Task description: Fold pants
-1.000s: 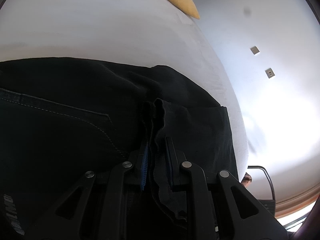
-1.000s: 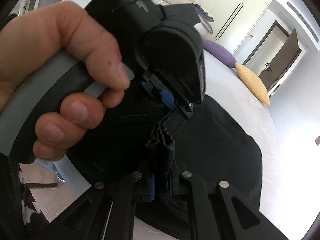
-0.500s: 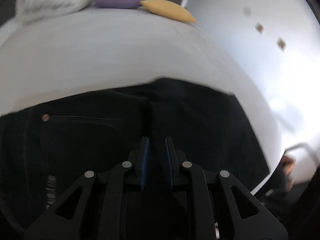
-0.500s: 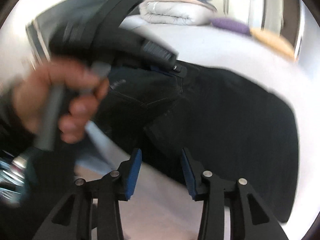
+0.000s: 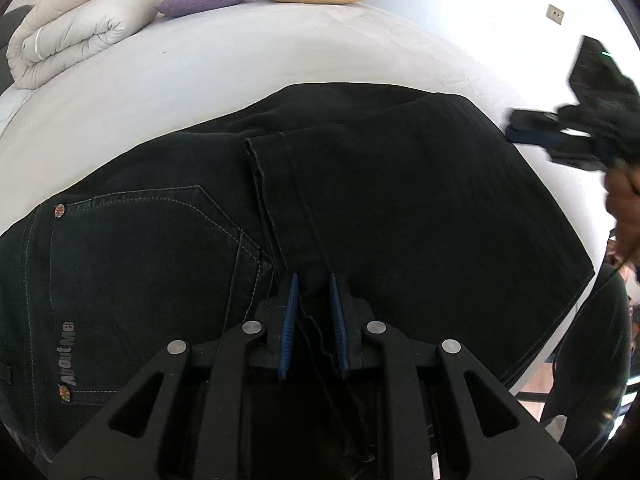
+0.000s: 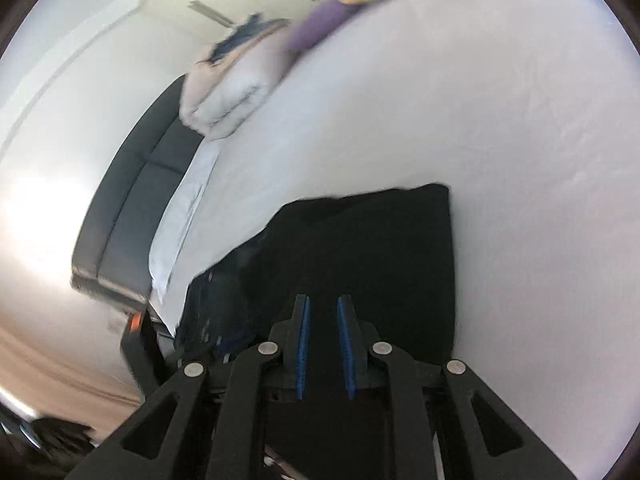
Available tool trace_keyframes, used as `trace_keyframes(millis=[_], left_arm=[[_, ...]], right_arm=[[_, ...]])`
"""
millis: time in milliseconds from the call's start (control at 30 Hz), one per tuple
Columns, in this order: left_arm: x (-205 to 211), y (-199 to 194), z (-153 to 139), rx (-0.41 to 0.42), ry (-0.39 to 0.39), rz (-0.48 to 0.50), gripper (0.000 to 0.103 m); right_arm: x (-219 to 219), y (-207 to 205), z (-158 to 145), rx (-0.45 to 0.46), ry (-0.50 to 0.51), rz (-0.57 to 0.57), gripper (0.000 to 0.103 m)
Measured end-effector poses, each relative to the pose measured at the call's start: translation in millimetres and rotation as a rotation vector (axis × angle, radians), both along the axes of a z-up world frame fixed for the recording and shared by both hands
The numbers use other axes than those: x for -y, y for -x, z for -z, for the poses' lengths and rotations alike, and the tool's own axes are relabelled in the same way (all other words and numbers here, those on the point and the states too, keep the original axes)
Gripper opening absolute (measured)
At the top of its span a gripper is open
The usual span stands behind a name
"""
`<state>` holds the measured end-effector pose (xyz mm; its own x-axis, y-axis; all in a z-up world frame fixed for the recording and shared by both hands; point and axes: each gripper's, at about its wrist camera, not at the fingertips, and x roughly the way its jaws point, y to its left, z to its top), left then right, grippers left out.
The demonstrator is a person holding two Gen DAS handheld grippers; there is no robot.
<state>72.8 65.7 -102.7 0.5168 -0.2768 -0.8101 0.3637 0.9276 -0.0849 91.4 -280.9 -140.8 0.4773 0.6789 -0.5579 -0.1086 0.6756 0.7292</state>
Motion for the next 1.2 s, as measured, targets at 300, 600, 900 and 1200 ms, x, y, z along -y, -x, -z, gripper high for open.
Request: trace_keyframes(millis=[300,600,900,1200], left_arm=[[-9.0,-2.2,1.1,0.001,-0.013,0.001,0.017],[-26.4,3.4,2.0,0.008,-0.005,-0.006,0.017],[-26.4,10.8,5.5,0.028,-0.016,-0.009,0.017],[-23.3,21.2,4.5,0.039,-0.030,-0.012,0.017]], right_arm=[[9.5,-28.9,53.5,-0.115,-0.119,0.034,0.001],[-15.8,63.7,54.1,-0.104,-0.119,-0.093,0.001],[-25.5,133.4,51.5,-0.123,-0.060,-0.085,0.001],[-29.3,131.4,63.7,-0.077,-0.083,-0.058,0.000]])
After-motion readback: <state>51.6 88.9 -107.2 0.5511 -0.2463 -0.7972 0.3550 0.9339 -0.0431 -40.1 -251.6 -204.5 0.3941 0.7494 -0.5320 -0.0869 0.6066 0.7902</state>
